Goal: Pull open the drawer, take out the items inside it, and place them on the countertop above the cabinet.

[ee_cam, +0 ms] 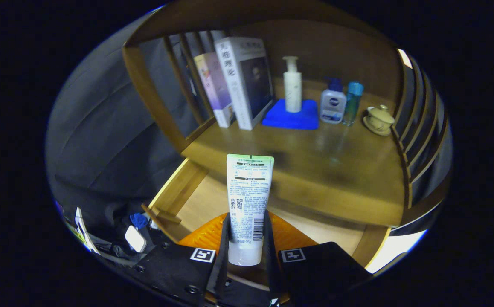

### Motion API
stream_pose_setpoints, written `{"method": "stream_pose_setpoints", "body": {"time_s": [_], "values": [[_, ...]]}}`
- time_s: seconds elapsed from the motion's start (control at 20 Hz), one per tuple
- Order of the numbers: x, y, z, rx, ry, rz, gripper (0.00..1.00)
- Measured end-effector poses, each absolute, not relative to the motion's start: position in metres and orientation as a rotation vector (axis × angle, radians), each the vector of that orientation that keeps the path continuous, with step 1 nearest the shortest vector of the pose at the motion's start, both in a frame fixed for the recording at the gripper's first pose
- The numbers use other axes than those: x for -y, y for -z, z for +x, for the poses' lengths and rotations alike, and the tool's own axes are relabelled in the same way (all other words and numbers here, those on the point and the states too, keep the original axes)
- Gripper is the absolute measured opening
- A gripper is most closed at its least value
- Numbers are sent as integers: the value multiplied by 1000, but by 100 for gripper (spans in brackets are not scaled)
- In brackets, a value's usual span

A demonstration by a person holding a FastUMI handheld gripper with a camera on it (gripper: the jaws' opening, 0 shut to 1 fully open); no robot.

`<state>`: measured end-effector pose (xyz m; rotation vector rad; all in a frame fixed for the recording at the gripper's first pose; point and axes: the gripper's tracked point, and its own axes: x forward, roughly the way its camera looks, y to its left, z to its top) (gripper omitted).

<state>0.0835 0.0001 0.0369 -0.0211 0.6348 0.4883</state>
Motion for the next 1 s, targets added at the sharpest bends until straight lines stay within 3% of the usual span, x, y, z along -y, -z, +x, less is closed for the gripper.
{"method": "stream_pose_setpoints", "body": {"time_s": [0.4,0.75,1.0], "values": [[50,-55,171,-596,-280,281,41],[33,-31,207,-676,-223,365,42],[16,-16,211,-708,-236,413,47]]}}
